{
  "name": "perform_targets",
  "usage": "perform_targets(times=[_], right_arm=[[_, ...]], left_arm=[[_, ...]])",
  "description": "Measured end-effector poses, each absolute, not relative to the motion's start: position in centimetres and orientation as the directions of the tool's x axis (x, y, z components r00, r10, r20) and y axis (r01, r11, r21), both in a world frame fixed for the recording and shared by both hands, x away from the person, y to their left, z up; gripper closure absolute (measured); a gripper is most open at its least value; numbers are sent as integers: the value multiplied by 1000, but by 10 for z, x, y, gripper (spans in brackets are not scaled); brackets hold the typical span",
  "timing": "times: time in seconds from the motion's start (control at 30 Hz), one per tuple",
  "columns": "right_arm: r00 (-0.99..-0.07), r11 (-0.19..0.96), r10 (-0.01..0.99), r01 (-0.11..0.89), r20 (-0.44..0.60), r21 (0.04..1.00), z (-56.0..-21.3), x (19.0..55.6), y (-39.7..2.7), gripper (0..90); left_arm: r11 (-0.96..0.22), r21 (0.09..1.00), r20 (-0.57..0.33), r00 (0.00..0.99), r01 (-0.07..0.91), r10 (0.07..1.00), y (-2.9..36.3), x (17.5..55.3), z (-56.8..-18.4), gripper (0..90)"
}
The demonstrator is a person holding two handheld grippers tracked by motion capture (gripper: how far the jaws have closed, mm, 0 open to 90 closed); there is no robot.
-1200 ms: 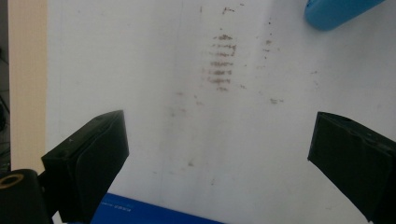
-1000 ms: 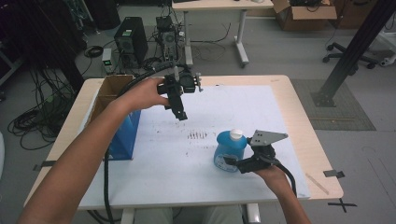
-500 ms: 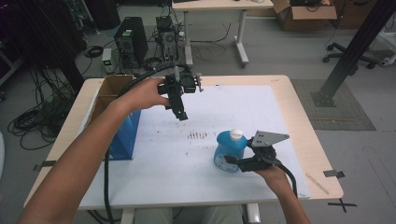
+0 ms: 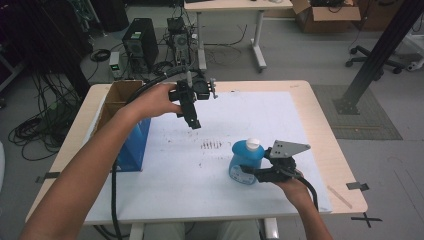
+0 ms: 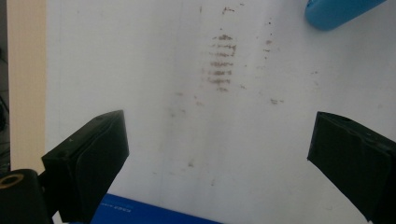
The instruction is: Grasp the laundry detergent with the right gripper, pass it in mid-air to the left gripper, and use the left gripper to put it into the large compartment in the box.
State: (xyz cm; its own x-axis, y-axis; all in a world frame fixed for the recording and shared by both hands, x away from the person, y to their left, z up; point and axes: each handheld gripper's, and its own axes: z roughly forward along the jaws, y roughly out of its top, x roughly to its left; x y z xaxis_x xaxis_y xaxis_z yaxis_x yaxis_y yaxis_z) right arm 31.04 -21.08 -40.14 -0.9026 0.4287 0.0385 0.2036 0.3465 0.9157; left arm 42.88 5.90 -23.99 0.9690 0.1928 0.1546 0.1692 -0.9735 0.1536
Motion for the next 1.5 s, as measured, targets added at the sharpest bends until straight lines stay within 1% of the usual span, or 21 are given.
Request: perform_targets(times=[0.3,0.57,0.93,1.2,1.33,1.5], right_arm=[[-904,370,428,186,10,910,-397,307,-209,444],[-901,338,433,192,30,921,-382,307,-215,444],[-893,334,449,208,39,919,-353,307,-229,443],[-896,340,442,209,40,917,-331,308,-234,443],[-905,347,424,198,35,917,-321,310,-232,443],[-922,384,386,178,18,906,-309,311,-223,443]], left_arm=[[-974,161,161,969,159,185,57,425,-239,54],[-974,177,169,970,144,174,57,416,-231,57],[-972,211,172,974,107,145,61,392,-204,60],[-979,196,214,972,56,98,56,367,-181,62],[-980,194,220,972,41,84,54,359,-173,62],[-981,193,223,972,32,76,53,352,-163,62]])
